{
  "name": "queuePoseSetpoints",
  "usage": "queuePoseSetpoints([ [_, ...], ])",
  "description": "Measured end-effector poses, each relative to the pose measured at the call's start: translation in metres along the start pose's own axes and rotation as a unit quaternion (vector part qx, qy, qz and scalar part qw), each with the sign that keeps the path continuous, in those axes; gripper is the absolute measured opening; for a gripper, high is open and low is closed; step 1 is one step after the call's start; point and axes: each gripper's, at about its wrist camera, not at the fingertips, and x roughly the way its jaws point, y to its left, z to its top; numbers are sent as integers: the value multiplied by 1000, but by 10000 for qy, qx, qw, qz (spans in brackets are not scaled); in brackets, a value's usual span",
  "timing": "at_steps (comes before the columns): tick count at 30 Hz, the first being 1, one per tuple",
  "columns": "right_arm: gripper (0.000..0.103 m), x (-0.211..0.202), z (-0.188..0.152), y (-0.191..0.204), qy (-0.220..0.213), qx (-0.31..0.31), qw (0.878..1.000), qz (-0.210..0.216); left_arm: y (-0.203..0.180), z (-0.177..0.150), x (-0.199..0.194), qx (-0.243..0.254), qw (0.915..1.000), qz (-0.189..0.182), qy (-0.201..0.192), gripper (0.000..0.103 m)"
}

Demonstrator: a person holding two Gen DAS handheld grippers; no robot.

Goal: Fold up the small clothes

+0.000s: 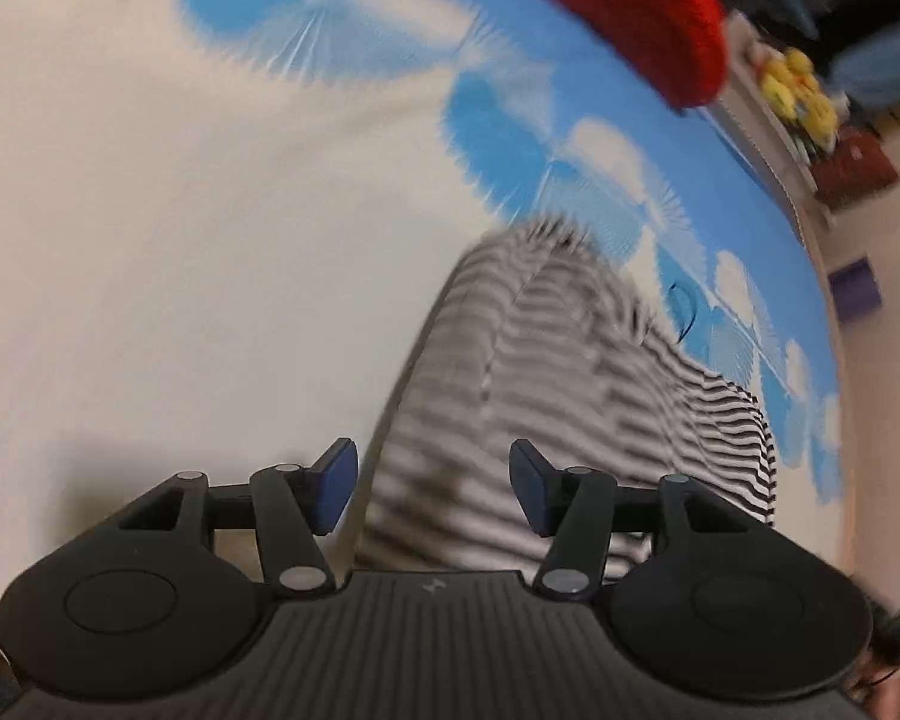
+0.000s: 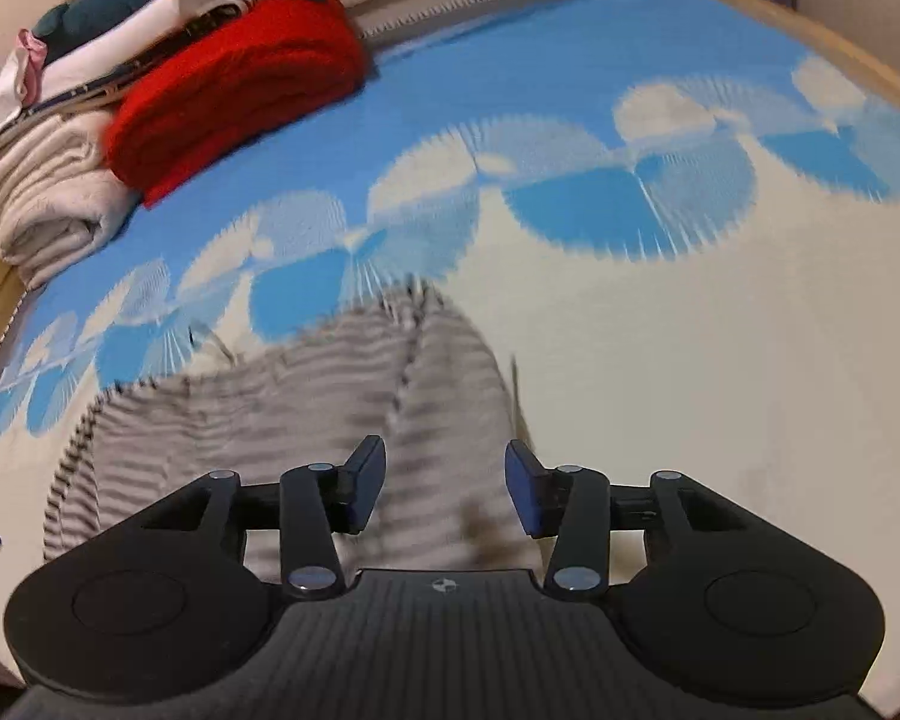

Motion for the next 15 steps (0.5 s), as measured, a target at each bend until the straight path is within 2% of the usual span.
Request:
queuePoseSetpoints([
  [1,46,6,-6,-3,256,100,9996,-21,6,-1,12,-222,9988,147,421,55],
  [2,45,9,-10,-3,361,132,9992,-56,8,0,13,-353,9985,112,408,55],
  [3,45,7,-13,-1,266,72,9996,-57,7,1,9,-323,9993,-25,185,58],
  [5,45,8,-17,6,241,-195,9994,-149,3,4,11,-125,9999,-61,83,61],
  [9,45,22,-24,5,569,-332,9968,-450,1,2,33,-113,9985,230,478,61],
  [11,45,26,-26,0,687,-224,9961,-500,0,4,36,-49,9984,155,538,59],
  [12,45,28,-28,-2,759,-165,9957,-499,-1,4,37,-41,9984,45,560,54],
  [13,45,31,-29,-4,818,-128,9954,-492,-1,4,37,-16,9982,-87,589,37],
  [15,32,30,-32,-4,840,-84,9956,-401,-3,3,34,78,9984,-201,520,4],
])
